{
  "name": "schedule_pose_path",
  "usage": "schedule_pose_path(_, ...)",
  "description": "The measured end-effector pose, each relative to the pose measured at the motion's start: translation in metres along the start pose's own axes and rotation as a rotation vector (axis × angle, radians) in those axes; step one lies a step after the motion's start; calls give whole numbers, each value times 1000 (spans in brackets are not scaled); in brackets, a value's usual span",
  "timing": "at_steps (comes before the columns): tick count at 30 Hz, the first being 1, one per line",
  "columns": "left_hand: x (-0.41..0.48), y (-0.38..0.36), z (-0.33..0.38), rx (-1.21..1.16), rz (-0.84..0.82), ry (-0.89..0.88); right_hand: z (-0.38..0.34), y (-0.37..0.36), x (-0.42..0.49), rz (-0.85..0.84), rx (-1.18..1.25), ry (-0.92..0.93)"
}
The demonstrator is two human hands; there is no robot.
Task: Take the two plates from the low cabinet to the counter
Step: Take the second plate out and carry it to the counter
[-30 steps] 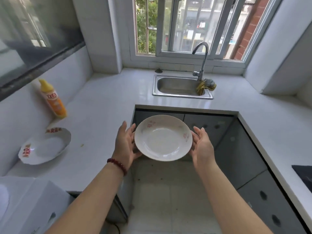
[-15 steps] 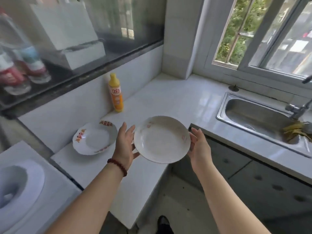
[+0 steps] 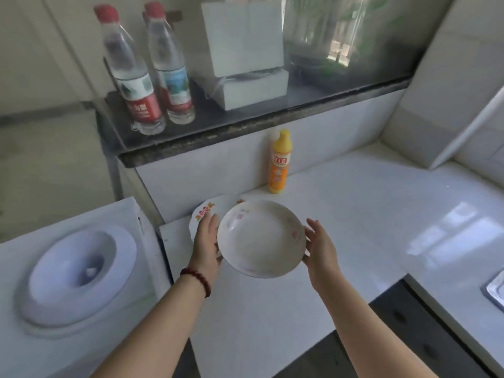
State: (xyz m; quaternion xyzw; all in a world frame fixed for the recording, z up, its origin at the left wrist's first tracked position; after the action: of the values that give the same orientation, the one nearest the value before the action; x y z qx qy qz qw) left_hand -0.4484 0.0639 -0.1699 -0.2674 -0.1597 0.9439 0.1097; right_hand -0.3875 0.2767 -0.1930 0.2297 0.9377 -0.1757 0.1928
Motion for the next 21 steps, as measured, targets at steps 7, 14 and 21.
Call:
schedule_pose_path(7, 28, 32, 12, 33, 61, -88, 6, -43, 43, -68, -138, -5)
schedule_pose_path(14, 61, 47, 10, 21, 148, -99, 15, -66, 90, -121, -221, -55)
schedule_pose_path(21, 88, 53, 10, 3, 241, -143, 19, -82, 134, -220, -331, -94)
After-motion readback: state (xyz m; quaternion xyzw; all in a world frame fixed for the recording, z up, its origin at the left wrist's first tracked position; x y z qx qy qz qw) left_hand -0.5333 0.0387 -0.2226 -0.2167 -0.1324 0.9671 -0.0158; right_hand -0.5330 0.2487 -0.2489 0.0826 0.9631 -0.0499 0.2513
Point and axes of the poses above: each hand's wrist, its own x-axis towards the middle knuckle, its own y-axis out of the back of the hand, z = x × y, the point moved 7 cm from there along x, towards the middle knuckle, and after that the axes turned 8 degrees about -z, right-handed, at the moved point
